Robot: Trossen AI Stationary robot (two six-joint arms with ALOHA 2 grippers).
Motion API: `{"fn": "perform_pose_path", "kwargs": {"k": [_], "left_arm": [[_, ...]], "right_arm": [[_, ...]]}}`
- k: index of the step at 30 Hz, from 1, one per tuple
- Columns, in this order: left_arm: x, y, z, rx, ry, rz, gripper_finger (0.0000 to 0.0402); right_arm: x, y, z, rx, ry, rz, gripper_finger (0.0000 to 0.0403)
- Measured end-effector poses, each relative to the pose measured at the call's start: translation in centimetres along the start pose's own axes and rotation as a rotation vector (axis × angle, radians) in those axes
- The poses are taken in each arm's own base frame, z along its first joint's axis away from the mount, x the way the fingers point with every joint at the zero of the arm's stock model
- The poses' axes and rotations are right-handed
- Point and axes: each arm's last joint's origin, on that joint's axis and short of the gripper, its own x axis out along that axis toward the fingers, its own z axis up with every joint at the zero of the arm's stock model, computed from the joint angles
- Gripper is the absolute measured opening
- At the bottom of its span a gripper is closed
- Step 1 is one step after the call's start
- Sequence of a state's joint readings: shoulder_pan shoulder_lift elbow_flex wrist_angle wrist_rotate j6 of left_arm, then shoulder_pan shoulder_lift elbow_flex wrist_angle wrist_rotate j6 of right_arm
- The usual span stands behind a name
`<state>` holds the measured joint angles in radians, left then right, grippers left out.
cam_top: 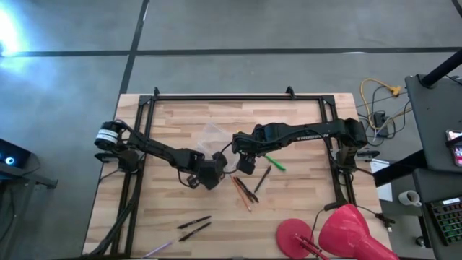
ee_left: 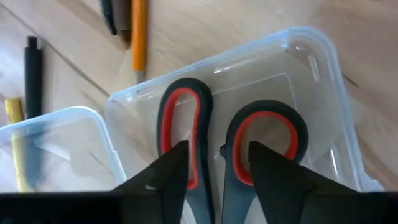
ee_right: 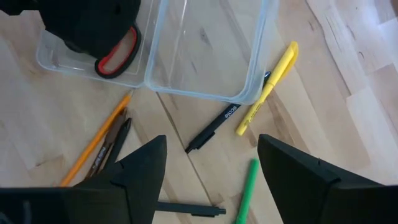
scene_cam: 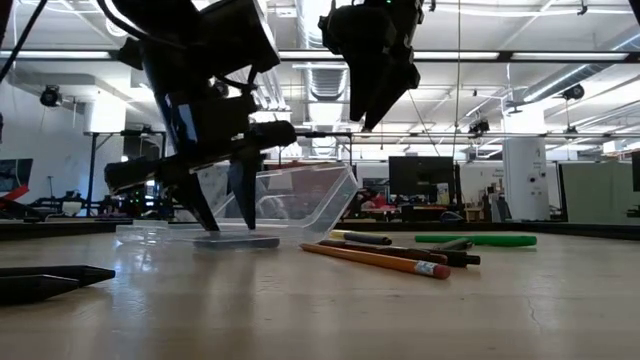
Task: Pick & place school supplies into a supply box
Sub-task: Put the black scissors into the transparent supply box
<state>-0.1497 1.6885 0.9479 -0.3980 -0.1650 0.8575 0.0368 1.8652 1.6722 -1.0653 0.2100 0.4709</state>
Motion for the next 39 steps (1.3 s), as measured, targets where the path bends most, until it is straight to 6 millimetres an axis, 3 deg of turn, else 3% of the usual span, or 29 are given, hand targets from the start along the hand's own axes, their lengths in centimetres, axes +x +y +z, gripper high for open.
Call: {"fn": "perform_pose_path", "kwargs": {"k": [5,10,18,29,39], "left_arm": [[-0.2,0.1,0.0,-0.017,-0.007,0.008,0.0201],[0.0,0.0,0.0,0.006,-0.019,-0.016,0.0214],[0.8,0.3,-0.5,-0.013,-0.020,-0.044,0.0196],[1.1,1.1,-1.7,-0.064,-0.073,-0.109,0.0142],[1.1,0.4,-2.2,-0.081,-0.017,-0.176,0.0138]], "right_arm": [[0.0,0.0,0.0,-0.001,-0.001,0.000,0.0243],[0.1,0.0,0.0,-0.001,0.000,-0.001,0.0240],[0.1,0.0,0.0,0.000,-0.002,0.001,0.0240],[0.1,0.3,0.5,0.012,-0.051,0.025,0.0237],[0.2,0.3,0.5,0.013,-0.054,0.027,0.0237]]}}
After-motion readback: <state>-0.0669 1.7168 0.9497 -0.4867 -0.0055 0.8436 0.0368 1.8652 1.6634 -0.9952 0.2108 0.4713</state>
